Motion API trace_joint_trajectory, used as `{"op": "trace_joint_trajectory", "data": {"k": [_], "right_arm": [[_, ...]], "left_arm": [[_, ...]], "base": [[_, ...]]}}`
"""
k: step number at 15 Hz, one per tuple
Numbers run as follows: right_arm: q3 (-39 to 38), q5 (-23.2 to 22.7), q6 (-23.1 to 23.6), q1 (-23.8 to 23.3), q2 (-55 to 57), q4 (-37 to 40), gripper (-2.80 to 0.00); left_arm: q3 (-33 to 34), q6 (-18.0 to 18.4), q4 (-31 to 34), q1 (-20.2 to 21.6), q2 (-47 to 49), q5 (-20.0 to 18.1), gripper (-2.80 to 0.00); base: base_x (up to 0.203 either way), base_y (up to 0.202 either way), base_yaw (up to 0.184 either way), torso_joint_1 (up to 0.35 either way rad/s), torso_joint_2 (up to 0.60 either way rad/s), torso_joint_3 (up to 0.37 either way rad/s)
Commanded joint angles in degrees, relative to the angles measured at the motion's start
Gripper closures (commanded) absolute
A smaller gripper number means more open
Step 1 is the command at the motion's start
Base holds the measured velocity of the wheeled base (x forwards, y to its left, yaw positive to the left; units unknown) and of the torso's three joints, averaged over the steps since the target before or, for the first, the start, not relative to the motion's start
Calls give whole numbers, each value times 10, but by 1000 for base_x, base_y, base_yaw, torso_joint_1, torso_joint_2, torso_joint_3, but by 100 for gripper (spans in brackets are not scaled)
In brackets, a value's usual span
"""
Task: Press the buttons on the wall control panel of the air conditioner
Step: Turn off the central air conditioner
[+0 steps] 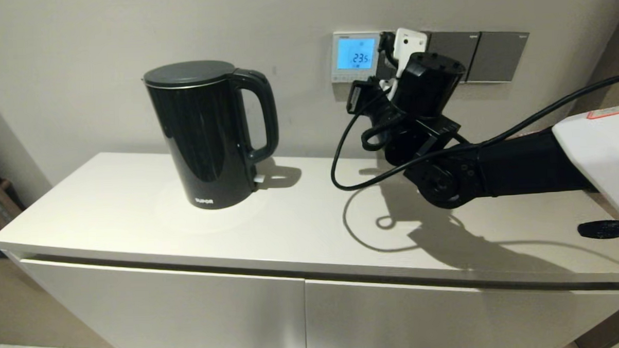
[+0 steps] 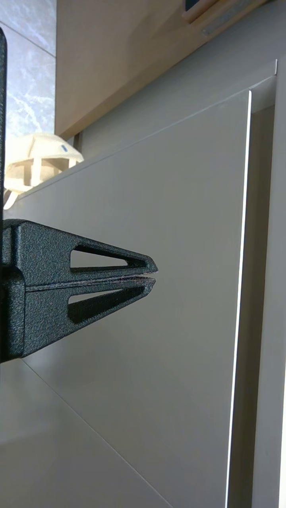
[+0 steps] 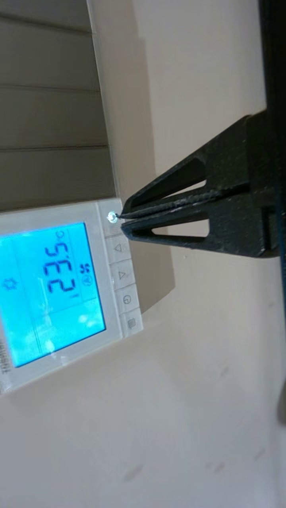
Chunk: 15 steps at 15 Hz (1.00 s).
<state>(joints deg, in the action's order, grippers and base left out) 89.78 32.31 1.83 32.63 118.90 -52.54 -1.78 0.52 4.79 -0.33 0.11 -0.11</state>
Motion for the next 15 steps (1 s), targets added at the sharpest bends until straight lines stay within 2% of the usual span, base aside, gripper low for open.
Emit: {"op": "trace_joint_trajectory", "data": {"k": [1,15], "right_arm": [[17,-2,11,-2,25,-15,0],[37,-16,23,-10,41,-35,0]], "left_arm": [[0,0,0,0,0,0,0],[0,0,0,0,0,0,0]], "base": [[0,0,0,0,0,0],[0,0,0,0,0,0]]}}
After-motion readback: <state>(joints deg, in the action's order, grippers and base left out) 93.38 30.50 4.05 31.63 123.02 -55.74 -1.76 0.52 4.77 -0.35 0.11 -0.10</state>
